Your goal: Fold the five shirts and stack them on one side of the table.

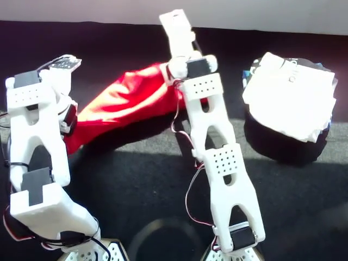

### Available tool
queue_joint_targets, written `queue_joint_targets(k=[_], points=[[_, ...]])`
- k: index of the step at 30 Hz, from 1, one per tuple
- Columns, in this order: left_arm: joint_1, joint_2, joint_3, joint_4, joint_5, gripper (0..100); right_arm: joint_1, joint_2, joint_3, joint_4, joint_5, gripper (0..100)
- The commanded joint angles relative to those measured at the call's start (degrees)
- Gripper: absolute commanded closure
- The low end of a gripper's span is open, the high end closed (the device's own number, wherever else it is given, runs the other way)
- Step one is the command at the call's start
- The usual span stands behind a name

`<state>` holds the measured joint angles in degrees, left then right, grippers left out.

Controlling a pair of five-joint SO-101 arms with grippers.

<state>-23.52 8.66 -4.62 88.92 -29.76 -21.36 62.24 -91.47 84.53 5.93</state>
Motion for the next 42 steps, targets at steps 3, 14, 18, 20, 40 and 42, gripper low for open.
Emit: queue_joint_targets(k=[3,14,18,20,40,42], points=[[4.35,-11.30,-7.69,8.62,0.00,99,2.07,-12.44,-7.52,7.78,0.53,99.1],[7.69,-31.52,-9.19,10.37,0.00,99,3.74,-29.32,-5.85,16.66,5.36,99.1],[7.34,-36.53,-9.10,10.37,0.09,99,3.38,-39.08,4.88,16.66,5.27,99.2],[7.34,-37.93,-9.10,10.46,0.09,99,2.33,-45.76,14.11,16.66,5.19,99.2],[6.11,-38.37,25.80,-8.88,-0.26,99,-2.15,-56.31,92.70,-28.09,5.36,98.9],[6.11,-38.37,29.85,-11.96,-0.26,99,-1.98,-50.95,90.86,-28.35,5.36,97.4]])
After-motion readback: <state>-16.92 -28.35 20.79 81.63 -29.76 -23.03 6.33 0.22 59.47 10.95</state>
